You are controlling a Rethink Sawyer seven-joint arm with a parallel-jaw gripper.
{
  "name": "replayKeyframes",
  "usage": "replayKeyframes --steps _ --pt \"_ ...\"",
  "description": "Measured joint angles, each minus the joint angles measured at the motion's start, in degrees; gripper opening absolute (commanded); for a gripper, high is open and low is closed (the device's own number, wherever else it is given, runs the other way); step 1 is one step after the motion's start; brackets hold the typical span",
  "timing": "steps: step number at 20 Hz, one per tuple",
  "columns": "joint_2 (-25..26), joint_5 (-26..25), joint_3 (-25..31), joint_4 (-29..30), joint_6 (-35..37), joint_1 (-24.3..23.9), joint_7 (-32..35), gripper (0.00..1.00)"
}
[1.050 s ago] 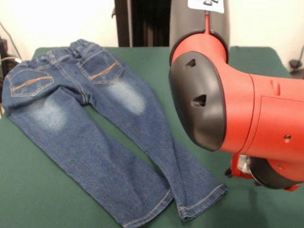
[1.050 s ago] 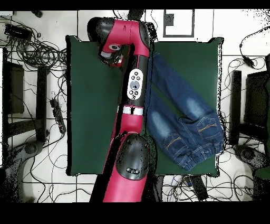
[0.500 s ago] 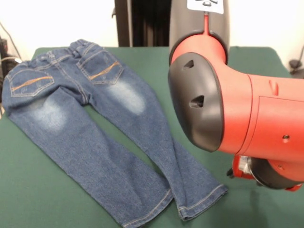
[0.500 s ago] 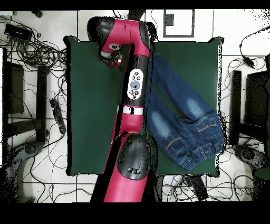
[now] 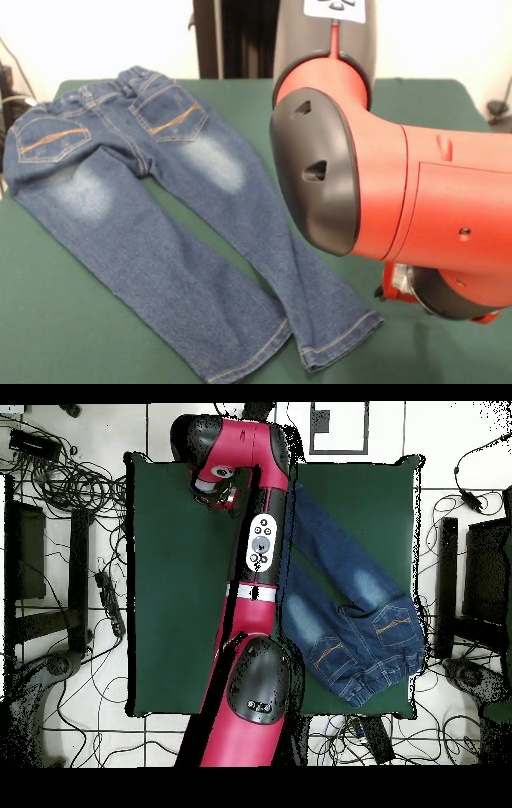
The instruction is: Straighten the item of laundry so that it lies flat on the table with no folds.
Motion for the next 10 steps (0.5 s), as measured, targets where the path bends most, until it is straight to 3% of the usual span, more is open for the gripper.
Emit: replayKeyframes --steps 10 --pt "-0.01 0.48 -0.82 1.90 0.00 -0.62 0.00 1.00"
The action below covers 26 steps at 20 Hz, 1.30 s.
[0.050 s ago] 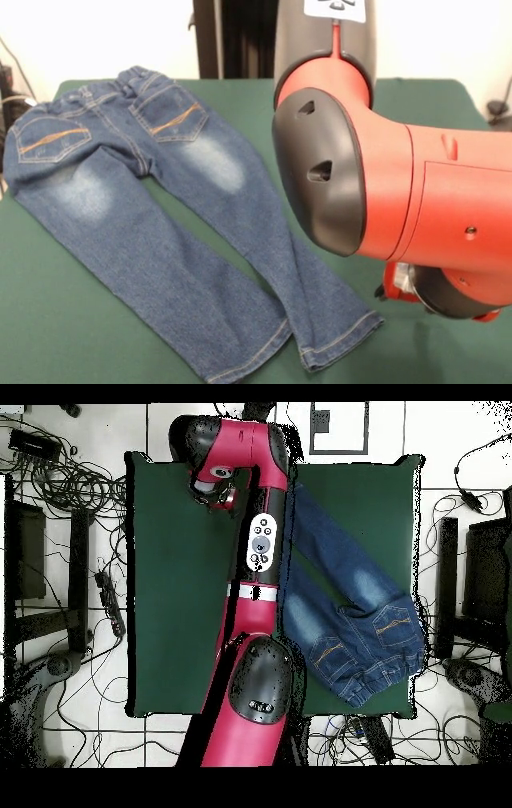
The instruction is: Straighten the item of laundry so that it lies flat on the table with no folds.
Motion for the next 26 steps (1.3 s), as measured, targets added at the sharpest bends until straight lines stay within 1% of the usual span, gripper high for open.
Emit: replayKeyframes --steps 8,14,21,26 --pt "0.02 1.19 -2.43 1.92 0.00 -1.25 -0.39 1.00" --pt "0.06 2.17 -4.00 2.31 -0.59 -2.08 -3.26 1.00" --pt "0.36 2.28 -4.13 2.31 -4.29 -2.50 -6.69 1.00" --pt "0.49 2.13 -3.76 2.29 -4.68 -2.51 -7.79 1.00"
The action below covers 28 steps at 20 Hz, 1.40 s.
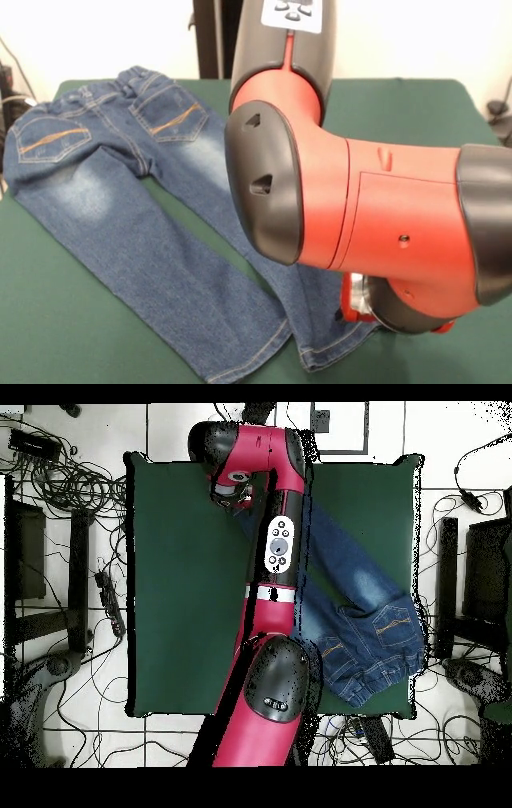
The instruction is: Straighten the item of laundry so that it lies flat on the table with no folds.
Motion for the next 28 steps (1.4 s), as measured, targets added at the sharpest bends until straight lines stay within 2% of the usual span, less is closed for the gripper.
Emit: replayKeyframes --steps 11,28 --pt "0.78 -1.33 3.03 -0.62 0.08 -0.87 -0.01 1.00" --pt "2.48 -10.50 12.24 -1.15 2.00 -2.41 -0.07 1.00"
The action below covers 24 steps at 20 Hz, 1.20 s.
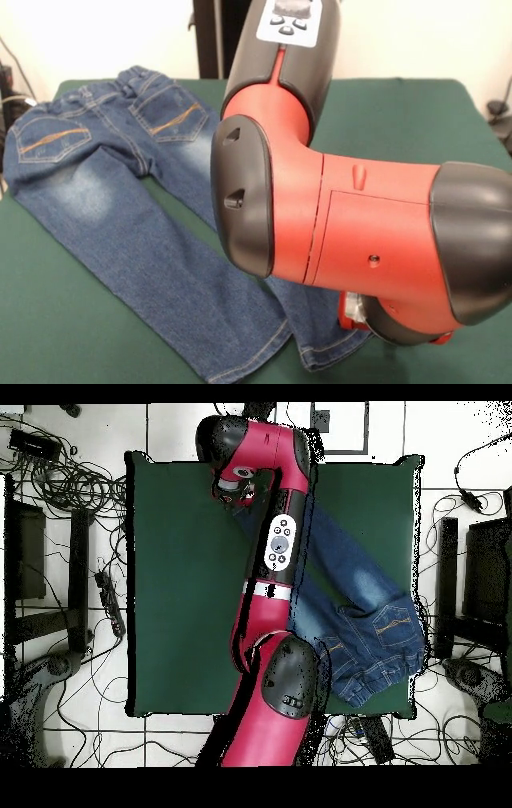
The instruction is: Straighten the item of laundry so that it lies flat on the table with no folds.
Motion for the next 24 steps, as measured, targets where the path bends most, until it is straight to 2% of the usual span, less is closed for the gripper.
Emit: replayKeyframes --steps 7,8,24 --pt "0.44 -2.97 2.55 -0.11 0.61 -0.28 -1.19 1.00" --pt "0.64 -3.27 3.24 -0.12 0.66 -0.42 -2.62 0.00" --pt "1.14 -3.77 4.86 -0.22 0.69 -0.68 -3.69 0.00"
